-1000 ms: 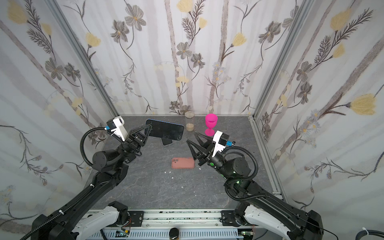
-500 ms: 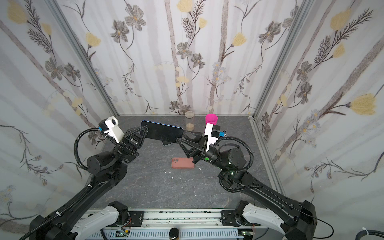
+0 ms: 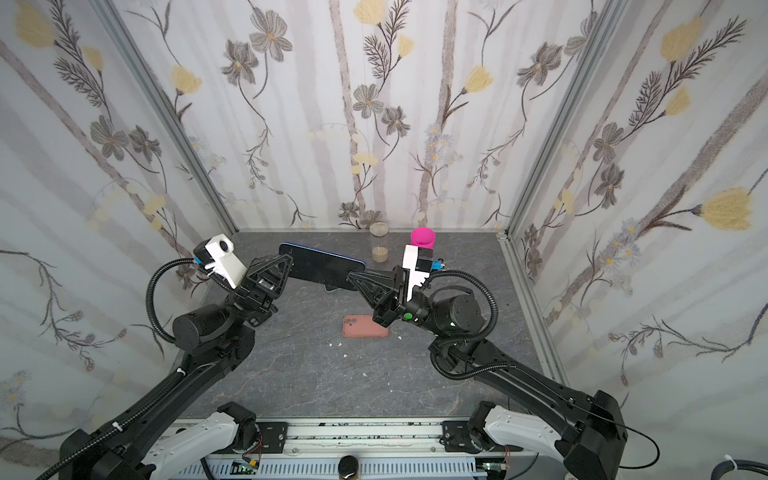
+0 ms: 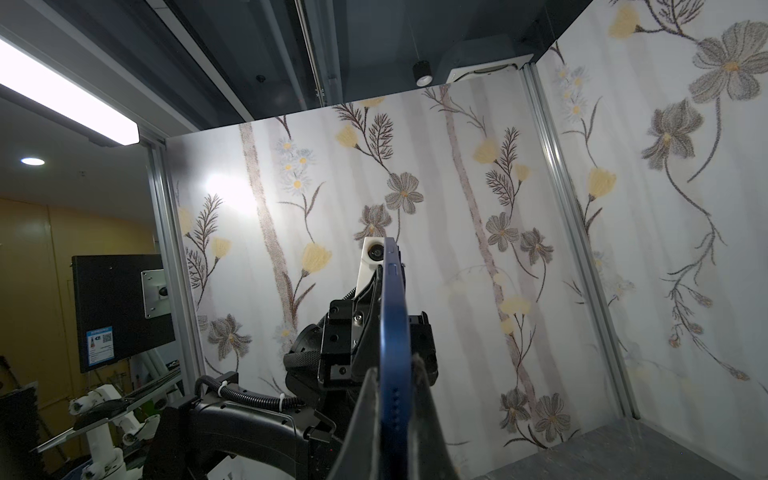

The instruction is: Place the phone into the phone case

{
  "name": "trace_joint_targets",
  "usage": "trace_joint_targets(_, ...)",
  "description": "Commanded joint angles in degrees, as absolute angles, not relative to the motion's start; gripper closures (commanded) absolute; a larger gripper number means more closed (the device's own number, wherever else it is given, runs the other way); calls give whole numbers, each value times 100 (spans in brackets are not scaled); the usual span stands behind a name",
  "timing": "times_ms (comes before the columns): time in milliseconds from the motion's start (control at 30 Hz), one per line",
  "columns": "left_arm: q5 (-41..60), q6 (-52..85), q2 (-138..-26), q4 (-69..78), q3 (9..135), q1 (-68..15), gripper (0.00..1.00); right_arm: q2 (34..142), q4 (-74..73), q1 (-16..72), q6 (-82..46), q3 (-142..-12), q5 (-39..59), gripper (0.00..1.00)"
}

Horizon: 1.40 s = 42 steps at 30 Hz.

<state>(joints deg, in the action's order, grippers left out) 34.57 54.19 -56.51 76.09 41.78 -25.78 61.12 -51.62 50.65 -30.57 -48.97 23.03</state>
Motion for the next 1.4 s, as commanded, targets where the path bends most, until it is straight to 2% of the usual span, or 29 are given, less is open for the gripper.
trace_joint_targets(0,3256,5239,-5610,7764,4135,-2571,100,6040,-5266,5062,-2901,-4939,2167,100)
trace_joint_targets(33,3147,5141,-5578,7663,4116,-2569,100,6017,-5215,5057,-2883,-4935,2086,100)
trace_joint_targets(67,3005,5002,-5511,7491,4092,-2574,96,5987,-5157,5062,-2859,-4928,2007,100)
trace_joint_targets(100,2810,4827,-5435,7279,4063,-2567,69,5956,-5098,5054,-2831,-4915,1903,100)
trace_joint_targets(167,2357,4383,-5261,6712,4026,-2566,35,5883,-4962,5054,-2773,-4883,1641,100)
trace_joint_targets(200,2081,4132,-5166,6391,4025,-2566,25,5835,-4845,5054,-2739,-4863,1467,100)
trace_joint_targets(267,1596,3746,-5017,5742,4034,-2558,16,5730,-4494,5045,-2679,-4864,1059,100)
trace_joint_targets(367,794,3450,-4830,5022,4010,-2495,12,5531,-4141,5003,-2631,-4775,606,100)
trace_joint_targets(467,323,3442,-4687,4642,3958,-2329,11,5318,-3842,4954,-2586,-4626,228,100)
trace_joint_targets(633,-24,3069,-4738,3381,4306,-2120,11,4960,-2663,4862,-2562,-4593,-1024,100)
trace_joint_targets(767,-244,2600,-5285,1753,4968,-2018,11,4647,-1714,4521,-2698,-4497,-1951,100)
trace_joint_targets(867,-204,2291,-5684,1141,5098,-2013,11,4423,-1491,4187,-2895,-4360,-1881,100)
trace_joint_targets(1000,-47,2162,-6053,1071,4864,-2013,11,4229,-1389,3849,-3135,-4031,-1698,100)
trace_joint_targets(1367,617,2272,-6920,736,4877,-2015,11,4660,-1247,3731,-3210,-4217,-1415,100)
